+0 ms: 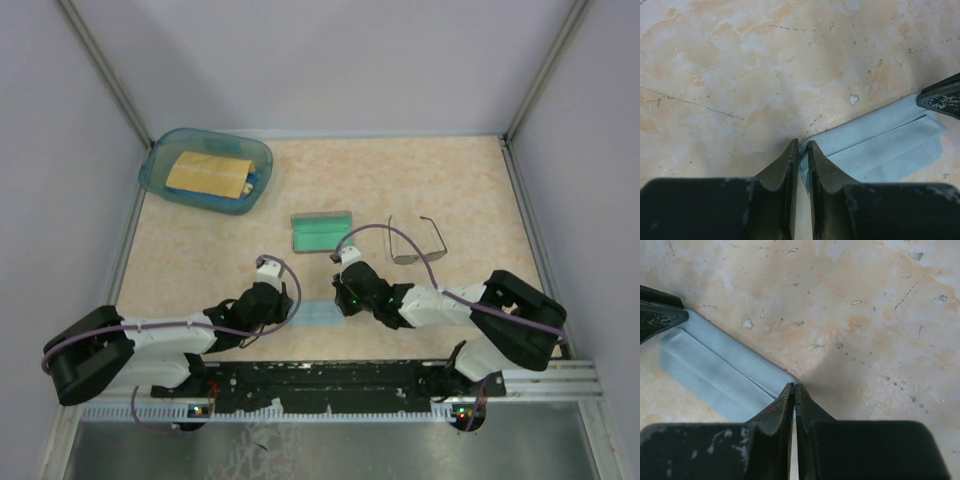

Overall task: Organize the sunglasses
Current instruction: Pick up the glasses cleaning cloth from the center of the board.

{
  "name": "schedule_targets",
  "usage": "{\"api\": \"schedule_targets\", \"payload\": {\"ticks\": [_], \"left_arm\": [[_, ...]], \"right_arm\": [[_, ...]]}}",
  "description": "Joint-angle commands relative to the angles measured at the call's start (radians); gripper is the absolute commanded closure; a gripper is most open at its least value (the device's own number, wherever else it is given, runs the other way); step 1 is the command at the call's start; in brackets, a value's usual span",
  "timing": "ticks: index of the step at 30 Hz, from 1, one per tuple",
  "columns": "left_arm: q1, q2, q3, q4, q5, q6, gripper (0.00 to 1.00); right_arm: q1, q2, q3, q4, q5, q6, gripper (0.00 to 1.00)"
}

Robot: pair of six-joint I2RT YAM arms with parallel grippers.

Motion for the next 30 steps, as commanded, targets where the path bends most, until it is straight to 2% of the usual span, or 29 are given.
{"api": "schedule_targets", "payload": {"ticks": [1,7,30], "left_arm": [[0.004,0.01,0.011,-0.027,0.02,-0.011,0.83],[0.004,0.008,0.011,-0.02,0.022,-0.009,1.0],[0.004,-0.115,0.014,0.02,-0.001,0.044,1.0]], "right_arm": [[-0.007,0.006,0.017,0.032,0.0,-0.007,0.97],[-0.006,0.007,0.016,0.035,0.001,-0.008,1.0],[-0.006,-0.126,-0.019,0.089,0.071,-0.064,1.0]]}}
